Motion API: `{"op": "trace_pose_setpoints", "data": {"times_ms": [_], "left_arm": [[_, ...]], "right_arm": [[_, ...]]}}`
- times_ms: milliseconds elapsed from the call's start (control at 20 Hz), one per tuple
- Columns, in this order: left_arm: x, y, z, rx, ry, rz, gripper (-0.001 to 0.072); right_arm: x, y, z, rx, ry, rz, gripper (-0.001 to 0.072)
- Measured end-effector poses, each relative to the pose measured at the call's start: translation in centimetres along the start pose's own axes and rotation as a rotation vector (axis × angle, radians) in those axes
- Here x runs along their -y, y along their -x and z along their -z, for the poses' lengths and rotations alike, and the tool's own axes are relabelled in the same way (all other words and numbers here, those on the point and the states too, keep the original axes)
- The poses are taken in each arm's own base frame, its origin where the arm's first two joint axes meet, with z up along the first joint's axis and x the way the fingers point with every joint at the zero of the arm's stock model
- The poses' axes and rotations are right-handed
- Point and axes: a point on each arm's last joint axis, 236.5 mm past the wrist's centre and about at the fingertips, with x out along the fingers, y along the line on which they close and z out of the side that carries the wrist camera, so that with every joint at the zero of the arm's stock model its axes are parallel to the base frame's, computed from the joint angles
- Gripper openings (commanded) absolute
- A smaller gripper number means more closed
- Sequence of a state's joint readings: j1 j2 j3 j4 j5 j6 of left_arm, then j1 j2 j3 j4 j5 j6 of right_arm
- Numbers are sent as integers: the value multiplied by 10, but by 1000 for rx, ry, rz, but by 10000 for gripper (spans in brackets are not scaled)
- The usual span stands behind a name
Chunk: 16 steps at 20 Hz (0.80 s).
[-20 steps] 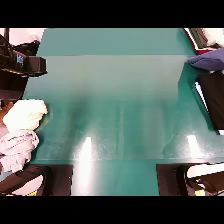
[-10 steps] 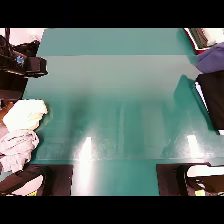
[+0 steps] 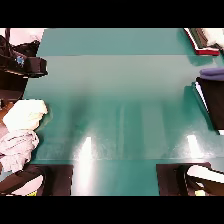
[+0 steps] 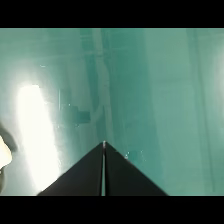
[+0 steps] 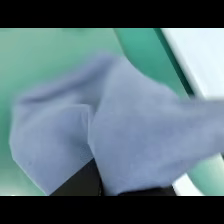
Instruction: Fold the shirts.
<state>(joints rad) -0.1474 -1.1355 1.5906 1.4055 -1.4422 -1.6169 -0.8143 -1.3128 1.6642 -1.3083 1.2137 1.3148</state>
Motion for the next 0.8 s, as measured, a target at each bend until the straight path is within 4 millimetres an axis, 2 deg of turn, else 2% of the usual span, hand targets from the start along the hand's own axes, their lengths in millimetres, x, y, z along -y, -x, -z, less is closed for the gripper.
{"op": "trace_pose_setpoints", "data": {"times_ms": [100, 150, 250, 300, 450, 550, 700, 800], "left_arm": [[0, 0, 1, -5, -3, 0, 33], [0, 0, 2, -10, -7, 0, 32], [0, 0, 3, -12, -15, 0, 33], [0, 0, 3, -14, -18, -1, 33], [0, 0, 4, -16, -23, -1, 33], [0, 0, 4, -16, -25, -1, 33], [0, 0, 3, -14, -26, 0, 33], [0, 0, 1, -5, -26, 0, 33]], "right_arm": [[19, 3, 25, -56, -62, 37, 22], [29, 4, 39, -89, -96, 55, 49], [45, 6, 64, -144, -161, 80, 455], [52, 6, 76, -169, -188, 92, 531], [67, 9, 108, -233, -269, 114, 529], [73, 14, 118, -240, -319, 130, 525], [65, 24, 109, -178, -371, 112, 524], [40, 30, 90, -106, -376, 46, 524]]}}
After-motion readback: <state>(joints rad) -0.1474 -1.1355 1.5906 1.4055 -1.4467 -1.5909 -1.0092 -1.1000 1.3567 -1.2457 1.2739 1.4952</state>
